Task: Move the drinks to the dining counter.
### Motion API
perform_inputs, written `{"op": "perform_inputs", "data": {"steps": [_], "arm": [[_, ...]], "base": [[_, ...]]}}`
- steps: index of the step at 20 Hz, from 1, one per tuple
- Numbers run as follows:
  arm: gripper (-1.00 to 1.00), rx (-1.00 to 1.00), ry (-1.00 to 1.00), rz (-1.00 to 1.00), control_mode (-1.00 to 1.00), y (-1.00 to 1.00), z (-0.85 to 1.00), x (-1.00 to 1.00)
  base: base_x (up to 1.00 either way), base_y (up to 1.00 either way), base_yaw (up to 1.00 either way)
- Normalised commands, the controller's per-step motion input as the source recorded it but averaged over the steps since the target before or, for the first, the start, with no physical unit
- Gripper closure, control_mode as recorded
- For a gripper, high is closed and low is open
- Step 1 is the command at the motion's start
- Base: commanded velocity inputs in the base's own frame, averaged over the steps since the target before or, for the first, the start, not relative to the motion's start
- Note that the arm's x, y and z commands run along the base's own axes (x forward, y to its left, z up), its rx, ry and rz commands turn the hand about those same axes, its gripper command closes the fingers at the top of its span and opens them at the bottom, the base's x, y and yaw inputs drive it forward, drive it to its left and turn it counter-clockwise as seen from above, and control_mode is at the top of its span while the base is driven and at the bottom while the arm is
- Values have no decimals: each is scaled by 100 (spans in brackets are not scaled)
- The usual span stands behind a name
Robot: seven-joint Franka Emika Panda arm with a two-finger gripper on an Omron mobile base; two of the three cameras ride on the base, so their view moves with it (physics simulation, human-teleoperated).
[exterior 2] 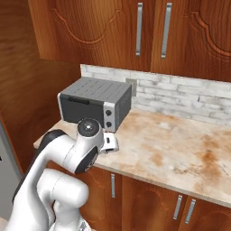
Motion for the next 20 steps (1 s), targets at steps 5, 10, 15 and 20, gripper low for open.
{"op": "perform_inputs", "data": {"steps": [5, 10, 15, 20], "arm": [[-100, 16, -24, 29, -100, -3, -28, 62], [-100, 4, -10, 41, -100, -31, 18, 58], [-100, 0, 3, 40, -100, -14, 34, 25], [-100, 0, 0, 5, -100, -4, 0, 24]], "base": [[0, 0, 0], [0, 0, 0], [0, 0, 0], [0, 0, 0]]}}
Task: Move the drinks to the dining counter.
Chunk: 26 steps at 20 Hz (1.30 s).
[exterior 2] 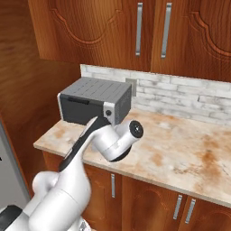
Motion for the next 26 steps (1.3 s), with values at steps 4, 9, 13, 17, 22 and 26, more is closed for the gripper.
{"op": "perform_inputs", "data": {"steps": [4, 9, 13, 17, 22, 26], "arm": [[-100, 0, 0, 0, -100, 0, -6, 30], [-100, 4, 0, 0, -100, 0, -37, 45], [-100, 11, 0, 3, -100, 0, -21, 23], [-100, 11, 1, 5, -100, 0, -10, 0], [-100, 7, 6, 10, -100, 0, -11, 0], [-100, 4, 1, 8, -100, 4, -5, 1]], "base": [[0, 0, 0], [0, 0, 0], [0, 0, 0], [0, 0, 0], [0, 0, 0], [0, 0, 0]]}}
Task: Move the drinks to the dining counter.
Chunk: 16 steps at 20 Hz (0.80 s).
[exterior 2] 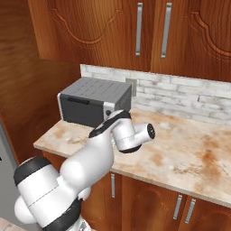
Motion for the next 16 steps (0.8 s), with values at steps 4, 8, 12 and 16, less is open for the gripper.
{"op": "perform_inputs", "data": {"steps": [4, 8, 12, 16], "arm": [[-100, 0, 0, 4, -100, 3, -10, 25], [-100, 0, 0, 0, -100, 3, -14, 28], [-100, 0, 0, 0, -100, 1, -24, 17], [-100, 0, 0, 0, -100, 0, -32, 31]], "base": [[0, 0, 0], [0, 0, 0], [0, 0, 0], [0, 0, 0]]}}
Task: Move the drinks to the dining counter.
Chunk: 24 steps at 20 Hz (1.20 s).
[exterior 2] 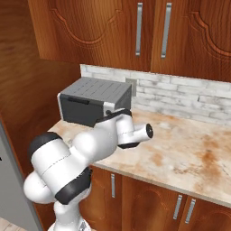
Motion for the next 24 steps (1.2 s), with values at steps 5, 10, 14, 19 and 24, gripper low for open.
{"op": "perform_inputs", "data": {"steps": [5, 10, 14, 19, 24], "arm": [[-100, 0, 0, 0, -100, 0, -30, 42], [-100, 0, 0, 0, -100, 1, -16, 32], [-100, 0, 0, 0, -100, 8, -16, 28], [-100, 0, 0, 0, -100, 11, -17, 22], [-100, 0, 0, 0, -100, 14, -13, 3]], "base": [[0, 0, 0], [0, 0, 0], [0, 0, 0], [0, 0, 0], [0, 0, 0]]}}
